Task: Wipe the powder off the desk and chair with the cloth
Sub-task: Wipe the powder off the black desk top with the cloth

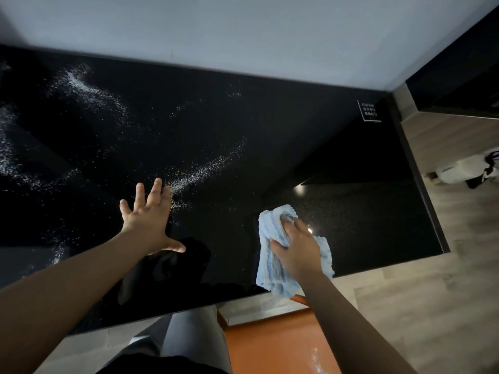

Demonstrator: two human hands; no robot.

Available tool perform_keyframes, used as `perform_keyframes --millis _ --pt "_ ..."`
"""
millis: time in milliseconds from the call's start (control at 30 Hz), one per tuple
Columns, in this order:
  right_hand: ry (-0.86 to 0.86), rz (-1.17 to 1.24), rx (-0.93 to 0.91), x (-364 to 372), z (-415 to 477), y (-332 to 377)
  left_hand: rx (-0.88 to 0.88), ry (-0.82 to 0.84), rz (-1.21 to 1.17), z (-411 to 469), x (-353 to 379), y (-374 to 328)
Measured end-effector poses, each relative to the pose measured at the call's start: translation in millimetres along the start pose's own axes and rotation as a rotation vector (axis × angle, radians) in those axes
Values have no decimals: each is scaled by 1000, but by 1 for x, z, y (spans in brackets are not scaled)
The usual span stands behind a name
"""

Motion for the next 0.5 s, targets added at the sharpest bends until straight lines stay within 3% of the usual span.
perform_keyframes --millis 500 --pt "-18 4 32 12 -59 -16 -3 6 2 -6 -4 -3"
Point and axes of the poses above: each hand's wrist, its own z-axis towards the middle knuckle, its own x-axis out of the palm, y = z × x, the point moved 10 cm from there along z, towards the middle knuckle, and after that the axes turned 14 degrees about -z, right-handed, at the moved point
